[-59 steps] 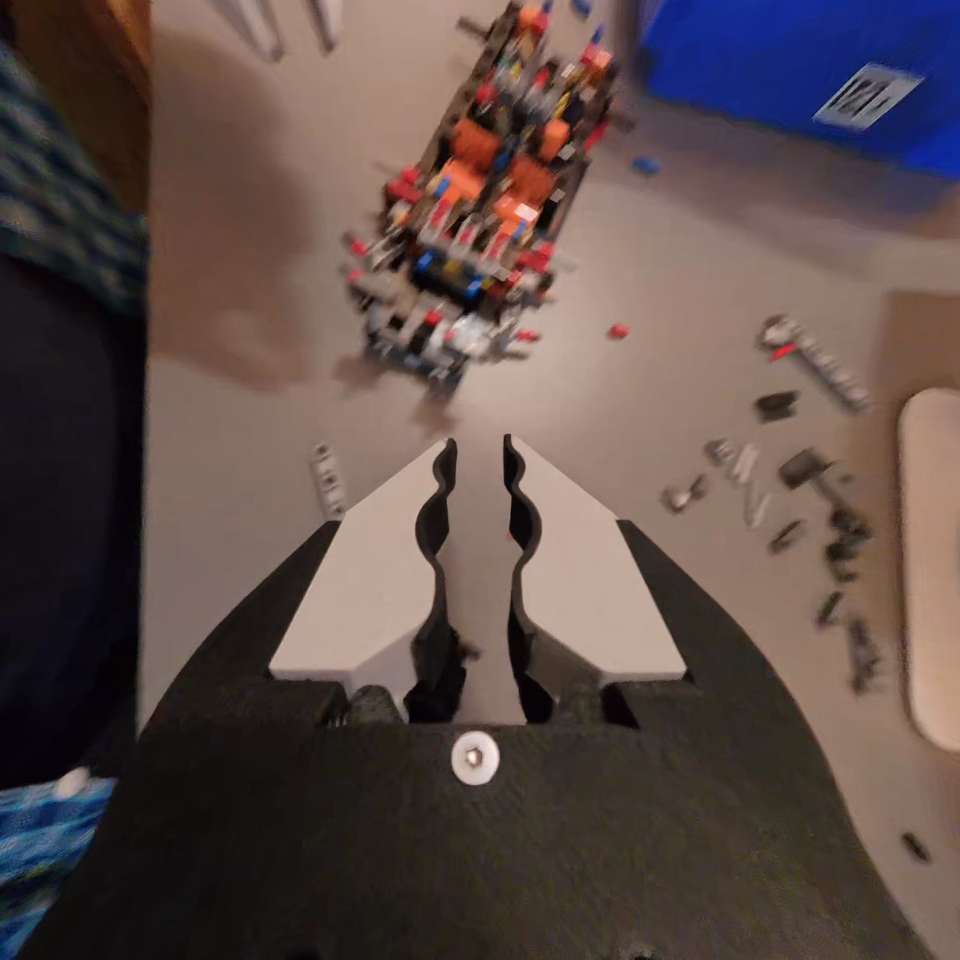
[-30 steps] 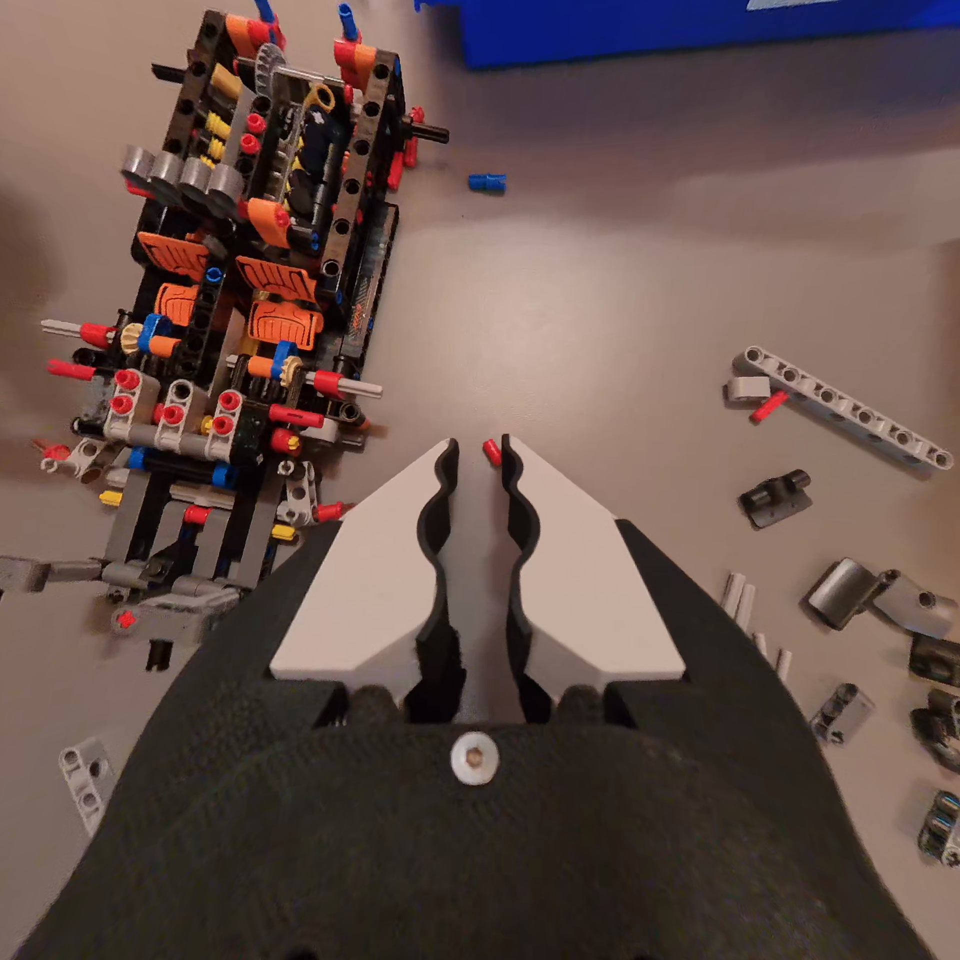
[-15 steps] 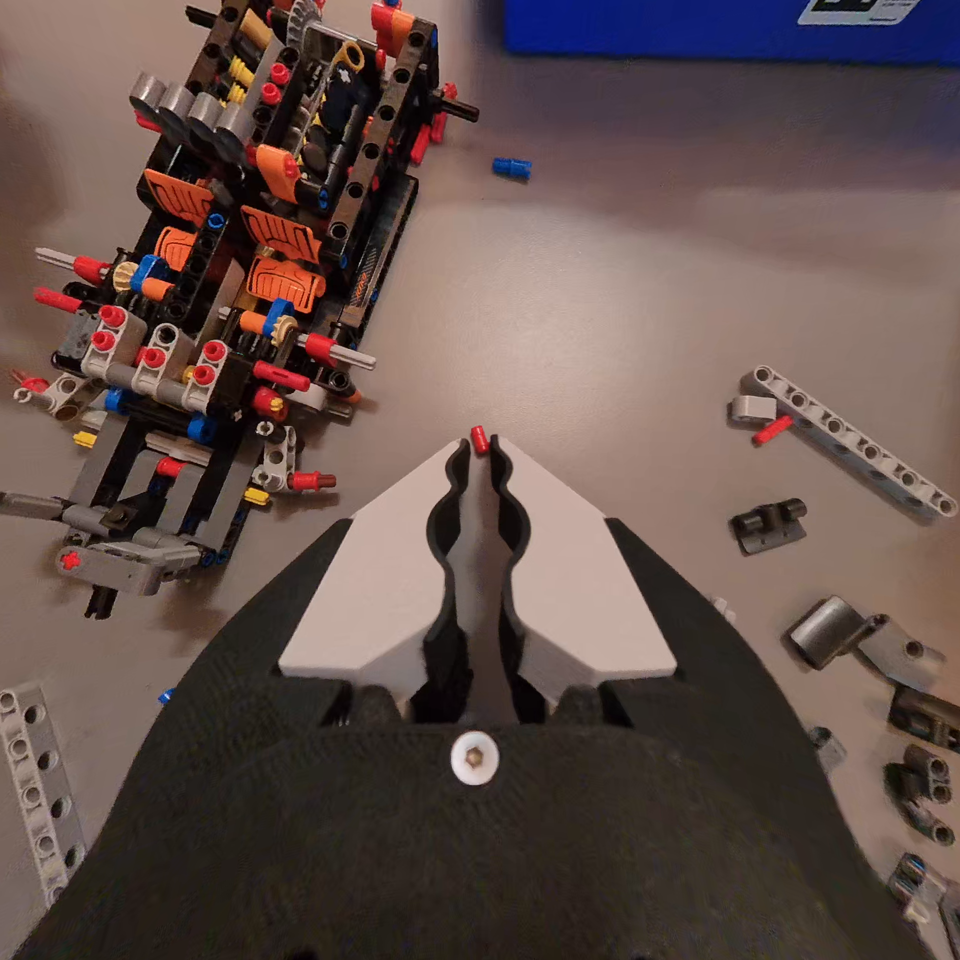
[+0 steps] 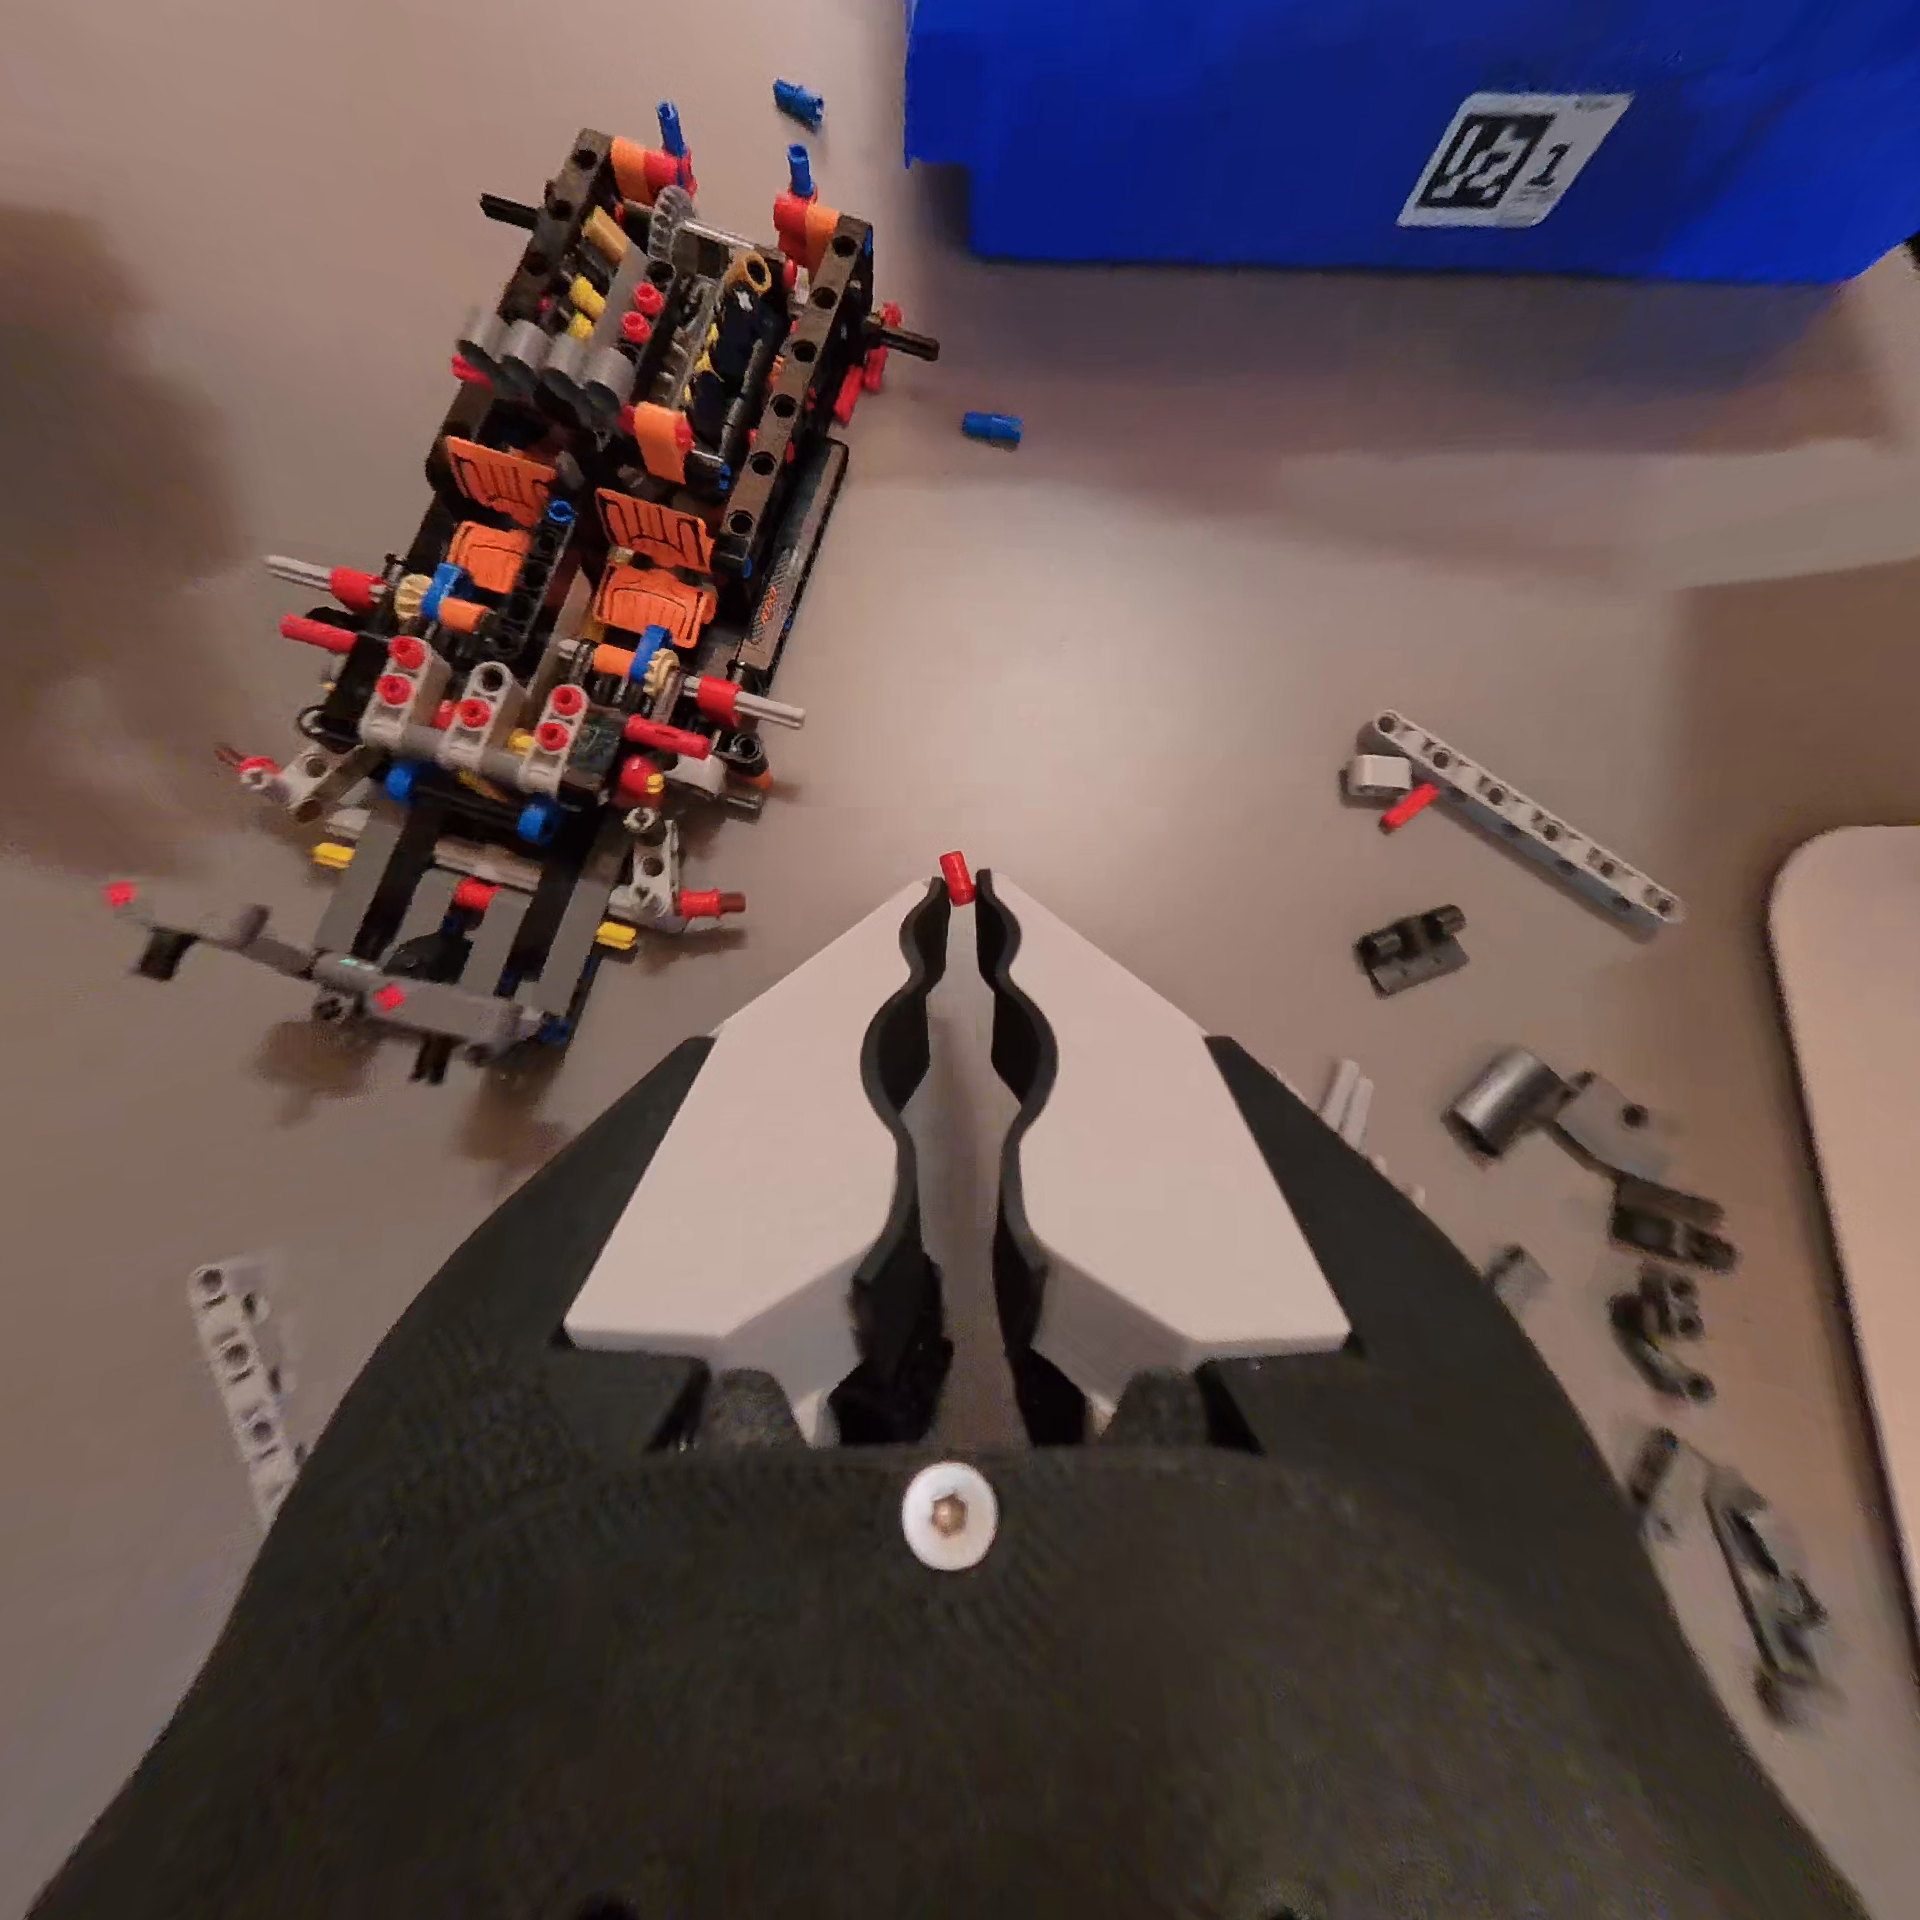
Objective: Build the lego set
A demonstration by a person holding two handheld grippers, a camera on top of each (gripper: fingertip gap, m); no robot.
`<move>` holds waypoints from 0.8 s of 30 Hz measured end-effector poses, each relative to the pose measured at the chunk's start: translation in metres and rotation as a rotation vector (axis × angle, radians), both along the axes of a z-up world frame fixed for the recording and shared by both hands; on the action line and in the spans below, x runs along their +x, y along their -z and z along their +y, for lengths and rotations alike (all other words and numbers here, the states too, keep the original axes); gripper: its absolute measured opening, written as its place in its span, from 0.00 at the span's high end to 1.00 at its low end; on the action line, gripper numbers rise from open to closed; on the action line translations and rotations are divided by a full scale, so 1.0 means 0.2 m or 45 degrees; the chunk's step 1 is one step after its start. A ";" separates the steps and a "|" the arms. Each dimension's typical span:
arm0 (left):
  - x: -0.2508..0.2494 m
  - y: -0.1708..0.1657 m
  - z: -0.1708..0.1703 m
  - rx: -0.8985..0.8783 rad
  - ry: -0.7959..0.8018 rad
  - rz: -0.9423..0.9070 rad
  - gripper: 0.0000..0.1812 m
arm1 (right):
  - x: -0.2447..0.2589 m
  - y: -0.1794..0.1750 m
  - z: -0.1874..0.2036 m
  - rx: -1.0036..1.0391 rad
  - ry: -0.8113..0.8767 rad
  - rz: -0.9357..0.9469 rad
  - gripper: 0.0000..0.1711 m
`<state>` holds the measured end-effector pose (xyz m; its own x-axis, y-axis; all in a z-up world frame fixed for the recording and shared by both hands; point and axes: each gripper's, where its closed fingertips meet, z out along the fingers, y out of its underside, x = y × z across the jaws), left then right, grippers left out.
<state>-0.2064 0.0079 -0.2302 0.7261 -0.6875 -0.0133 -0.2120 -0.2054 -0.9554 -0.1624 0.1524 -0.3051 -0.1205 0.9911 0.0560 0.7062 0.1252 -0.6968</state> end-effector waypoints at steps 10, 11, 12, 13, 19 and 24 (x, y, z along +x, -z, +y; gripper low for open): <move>0.12 -0.09 0.06 0.217 -0.060 0.137 0.85 | 0.16 -0.39 -0.25 -0.093 0.014 0.173 0.98; 0.13 -0.11 0.07 0.238 -0.065 0.139 0.85 | 0.16 -0.42 -0.28 -0.107 0.010 0.189 0.98; 0.15 -0.12 0.08 0.257 -0.059 0.143 0.85 | 0.17 -0.44 -0.30 -0.127 0.007 0.206 0.99; 0.17 -0.14 0.08 0.272 -0.053 0.149 0.85 | 0.17 -0.46 -0.33 -0.144 0.005 0.220 0.99; 0.26 -0.18 0.09 0.385 -0.050 0.253 0.84 | 0.18 -0.53 -0.49 -0.280 -0.042 0.282 0.99; 0.31 -0.23 0.11 0.452 -0.039 0.293 0.84 | 0.18 -0.55 -0.55 -0.361 -0.051 0.323 0.99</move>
<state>-0.1437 0.0304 -0.1849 0.6966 -0.5890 -0.4096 -0.4269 0.1185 -0.8965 -0.1257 0.0420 -0.1957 -0.1766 0.9665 -0.1865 0.5052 -0.0736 -0.8598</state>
